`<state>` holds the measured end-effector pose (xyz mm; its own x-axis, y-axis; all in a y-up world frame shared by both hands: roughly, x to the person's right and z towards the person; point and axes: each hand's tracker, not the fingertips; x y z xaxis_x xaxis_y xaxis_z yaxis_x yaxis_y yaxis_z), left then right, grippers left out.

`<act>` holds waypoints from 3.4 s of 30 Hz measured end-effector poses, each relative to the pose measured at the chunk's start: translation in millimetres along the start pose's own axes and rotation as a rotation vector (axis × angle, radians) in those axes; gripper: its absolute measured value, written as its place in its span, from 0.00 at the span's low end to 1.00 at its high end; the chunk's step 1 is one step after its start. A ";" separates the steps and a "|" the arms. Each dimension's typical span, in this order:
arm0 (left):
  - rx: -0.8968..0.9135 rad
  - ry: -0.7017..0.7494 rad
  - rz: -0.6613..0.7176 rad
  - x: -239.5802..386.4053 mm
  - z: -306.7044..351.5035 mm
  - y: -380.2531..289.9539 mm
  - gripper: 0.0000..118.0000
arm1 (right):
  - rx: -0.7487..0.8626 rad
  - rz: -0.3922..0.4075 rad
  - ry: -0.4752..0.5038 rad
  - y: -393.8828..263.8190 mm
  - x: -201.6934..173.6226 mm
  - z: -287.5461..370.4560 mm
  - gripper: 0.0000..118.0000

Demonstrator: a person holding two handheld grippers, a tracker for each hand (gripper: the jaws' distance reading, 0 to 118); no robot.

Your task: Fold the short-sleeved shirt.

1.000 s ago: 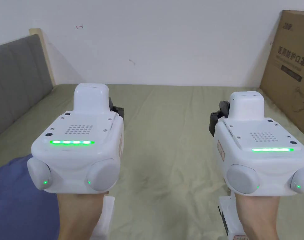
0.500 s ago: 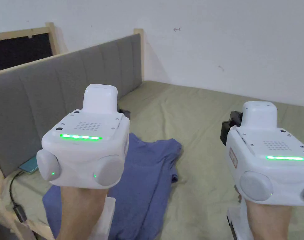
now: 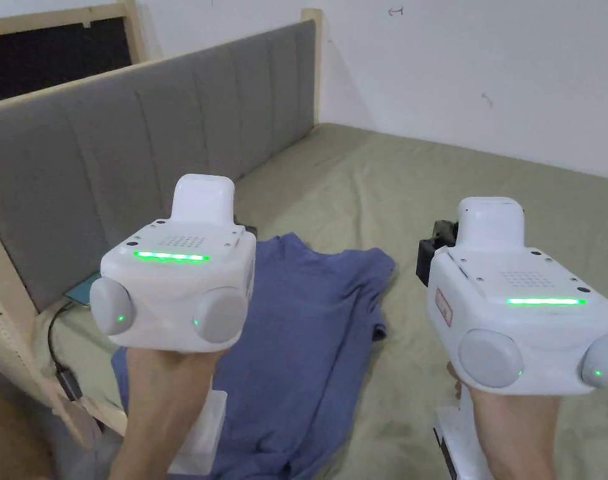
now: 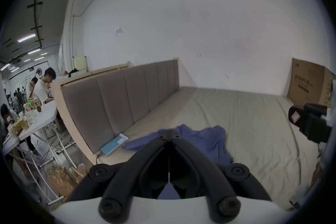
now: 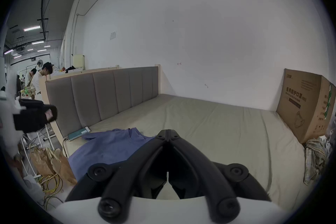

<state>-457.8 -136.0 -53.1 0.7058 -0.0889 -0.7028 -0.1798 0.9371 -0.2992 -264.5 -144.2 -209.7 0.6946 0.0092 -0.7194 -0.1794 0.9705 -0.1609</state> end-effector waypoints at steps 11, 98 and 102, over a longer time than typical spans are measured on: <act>-0.503 -0.190 0.050 41.2 -151.9 -100.6 0.91 | -0.188 -0.027 -0.017 -51.1 15.6 -53.0 0.01; -0.529 -0.873 -0.250 314.7 -14.3 -65.0 0.00 | -0.271 -0.338 -0.561 -95.9 265.4 139.3 0.01; -0.573 -0.763 -0.256 266.6 -23.0 -94.5 0.00 | -0.287 -0.320 -0.525 -100.0 251.4 128.7 0.01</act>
<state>-268.4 -256.0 -227.0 0.9861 0.1638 -0.0291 -0.1225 0.5969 -0.7929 17.8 -208.0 -287.6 0.9775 -0.0816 -0.1944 -0.0363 0.8432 -0.5364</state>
